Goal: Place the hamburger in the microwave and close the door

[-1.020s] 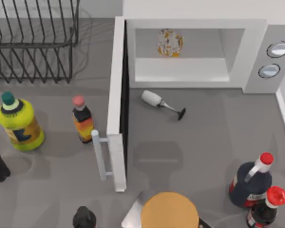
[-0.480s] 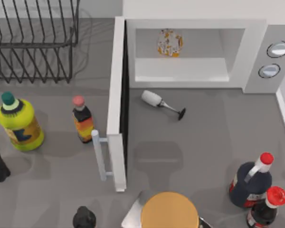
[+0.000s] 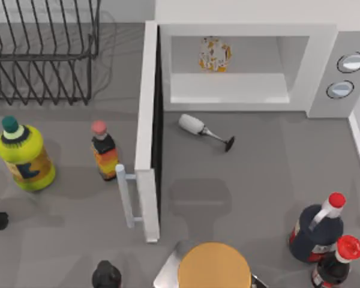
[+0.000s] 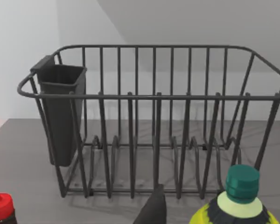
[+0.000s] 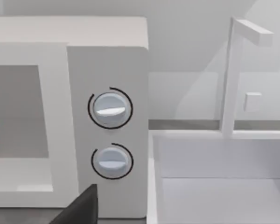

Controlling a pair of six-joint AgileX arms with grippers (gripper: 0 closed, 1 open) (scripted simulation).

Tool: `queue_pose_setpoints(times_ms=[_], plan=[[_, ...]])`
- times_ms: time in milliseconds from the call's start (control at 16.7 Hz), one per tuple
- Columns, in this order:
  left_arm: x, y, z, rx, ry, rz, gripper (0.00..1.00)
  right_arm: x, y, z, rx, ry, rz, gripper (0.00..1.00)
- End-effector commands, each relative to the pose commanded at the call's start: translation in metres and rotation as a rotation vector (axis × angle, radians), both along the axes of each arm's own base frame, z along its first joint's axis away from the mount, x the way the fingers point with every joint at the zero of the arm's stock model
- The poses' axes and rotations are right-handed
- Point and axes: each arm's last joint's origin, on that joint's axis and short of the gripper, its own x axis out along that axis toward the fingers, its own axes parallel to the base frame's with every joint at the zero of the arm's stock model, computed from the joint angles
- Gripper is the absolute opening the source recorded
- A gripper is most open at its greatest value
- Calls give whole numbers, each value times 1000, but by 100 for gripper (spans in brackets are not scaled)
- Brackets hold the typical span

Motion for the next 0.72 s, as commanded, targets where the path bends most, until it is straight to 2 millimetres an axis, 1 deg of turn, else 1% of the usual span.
queue_pose_setpoints(times_ms=[300, 360, 720], plan=[[0, 0, 0, 0, 0, 0, 2, 0, 0, 0, 0, 0, 0, 100], [0, 0, 0, 0, 0, 0, 0, 0, 0, 0, 0, 0, 0, 100], [0, 0, 0, 0, 0, 0, 0, 0, 0, 0, 0, 0, 0, 100]])
